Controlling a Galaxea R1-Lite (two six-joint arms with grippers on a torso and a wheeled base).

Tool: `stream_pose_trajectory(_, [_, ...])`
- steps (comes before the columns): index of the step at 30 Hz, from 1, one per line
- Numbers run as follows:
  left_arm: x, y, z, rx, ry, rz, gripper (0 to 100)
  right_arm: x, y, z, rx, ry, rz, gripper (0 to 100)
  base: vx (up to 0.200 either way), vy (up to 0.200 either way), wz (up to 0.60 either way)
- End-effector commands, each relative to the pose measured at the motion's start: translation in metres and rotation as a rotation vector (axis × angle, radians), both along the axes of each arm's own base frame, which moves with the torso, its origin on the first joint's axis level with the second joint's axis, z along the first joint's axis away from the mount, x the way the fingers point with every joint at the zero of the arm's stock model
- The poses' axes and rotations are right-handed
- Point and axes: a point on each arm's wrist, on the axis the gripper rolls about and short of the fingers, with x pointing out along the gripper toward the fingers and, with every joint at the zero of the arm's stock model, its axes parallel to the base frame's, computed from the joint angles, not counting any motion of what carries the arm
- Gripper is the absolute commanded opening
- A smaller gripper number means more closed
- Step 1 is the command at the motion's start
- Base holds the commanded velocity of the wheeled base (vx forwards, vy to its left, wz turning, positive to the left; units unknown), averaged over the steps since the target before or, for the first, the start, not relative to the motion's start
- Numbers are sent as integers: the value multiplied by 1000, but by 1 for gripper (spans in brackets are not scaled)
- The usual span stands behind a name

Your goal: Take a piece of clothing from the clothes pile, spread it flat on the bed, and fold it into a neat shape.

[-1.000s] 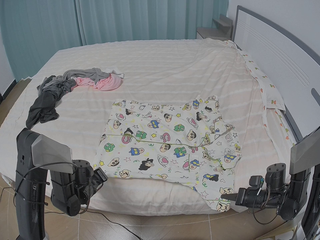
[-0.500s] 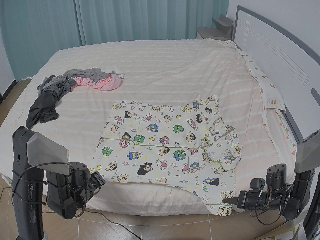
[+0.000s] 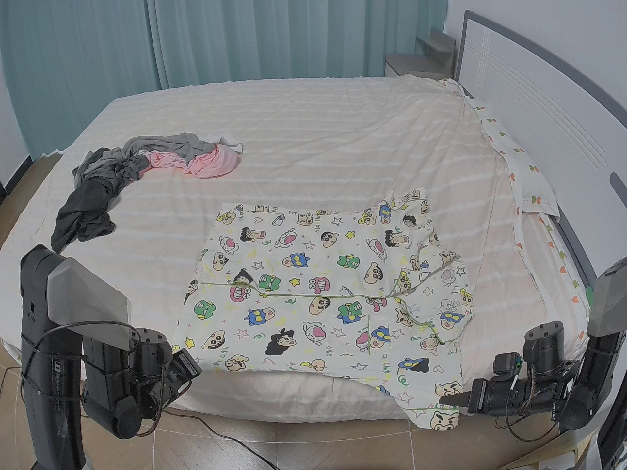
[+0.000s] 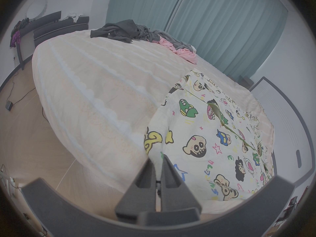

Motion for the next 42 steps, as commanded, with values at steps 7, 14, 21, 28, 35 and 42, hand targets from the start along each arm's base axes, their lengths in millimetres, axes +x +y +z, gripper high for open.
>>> stream_pose_trajectory(7, [21, -7, 14, -26, -126, -10, 0, 13, -1, 15, 73, -191, -23, 0, 0, 0, 0])
stream_pose_trajectory(14, [39, -18, 21, -42, -205, -33, 0, 37, -2, 17, 96, -280, -61, 0, 0, 0, 0])
stream_pose_trajectory(21, [69, -27, 33, -29, -237, -50, 0, 65, -2, 12, 107, -334, -88, 0, 0, 0, 0])
stream_pose_trajectory(28, [95, -32, 39, -26, -222, -43, 0, 90, 1, 15, 127, -408, -97, 0, 0, 0, 0])
stream_pose_trajectory(35, [113, -31, 45, -25, -225, -26, 0, 113, 0, 11, 133, -448, -119, 0, 0, 0, 0])
stream_pose_trajectory(42, [127, -26, 35, -27, -219, 10, 0, 132, -7, -1, 125, -460, -156, 0, 0, 0, 0])
